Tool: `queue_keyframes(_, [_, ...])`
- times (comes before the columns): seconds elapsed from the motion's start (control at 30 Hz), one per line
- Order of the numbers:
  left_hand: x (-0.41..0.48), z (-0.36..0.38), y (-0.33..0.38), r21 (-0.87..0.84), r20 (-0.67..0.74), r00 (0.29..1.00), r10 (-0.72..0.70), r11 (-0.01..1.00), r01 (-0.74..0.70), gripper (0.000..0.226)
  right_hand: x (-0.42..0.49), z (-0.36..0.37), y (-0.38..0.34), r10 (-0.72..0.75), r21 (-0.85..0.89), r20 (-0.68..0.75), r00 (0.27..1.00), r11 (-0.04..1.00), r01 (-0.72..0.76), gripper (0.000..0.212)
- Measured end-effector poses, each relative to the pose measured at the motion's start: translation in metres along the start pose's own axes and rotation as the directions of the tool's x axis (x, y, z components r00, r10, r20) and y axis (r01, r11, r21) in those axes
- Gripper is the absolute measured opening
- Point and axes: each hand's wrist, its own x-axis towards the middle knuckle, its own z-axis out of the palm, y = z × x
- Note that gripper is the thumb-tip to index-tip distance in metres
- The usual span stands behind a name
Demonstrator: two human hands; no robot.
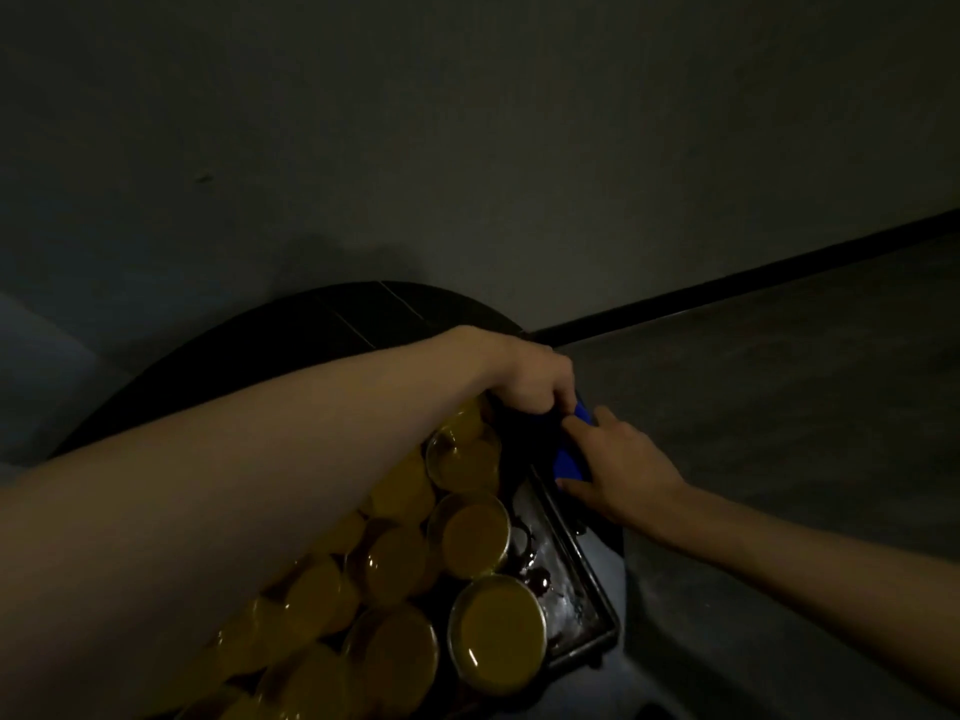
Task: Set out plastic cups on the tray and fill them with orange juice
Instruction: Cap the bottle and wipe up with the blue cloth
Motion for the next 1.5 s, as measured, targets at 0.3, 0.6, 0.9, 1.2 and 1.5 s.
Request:
queue_keyframes(0.3, [0.004, 0.027, 0.033, 0.042, -0.255, 0.967, -0.018, 0.999, 0.030, 0.034, -0.056, 0.009, 0.009, 0.044, -0.043, -0.041, 0.998, 0.998, -0.046, 0.056])
queue_keyframes(0.6, [0.021, 0.034, 0.050, -0.046, -0.290, 0.946, -0.146, 0.989, 0.138, 0.023, -0.036, 0.005, 0.013, 0.388, 0.649, -0.005, 0.922, 0.702, -0.292, 0.035])
queue_keyframes(0.9, [-0.057, 0.022, 0.048, -0.476, -0.593, 0.786, -0.172, 0.863, -0.170, 0.003, -0.035, -0.067, 0.004, 0.290, 0.307, -0.371, 0.882, 0.935, -0.179, 0.028])
queue_keyframes(1.2, [-0.188, 0.032, 0.051, -0.619, -0.755, 0.528, -0.390, 0.690, -0.375, 0.004, -0.061, -0.150, -0.087, -0.002, 0.260, -0.460, 0.888, 0.956, 0.137, 0.007])
queue_keyframes(1.5, [-0.313, 0.138, 0.026, -0.705, -0.699, 0.237, -0.674, 0.596, -0.385, 0.008, -0.072, -0.150, -0.247, -0.273, 0.319, -0.247, 0.930, 0.883, 0.344, 0.013])
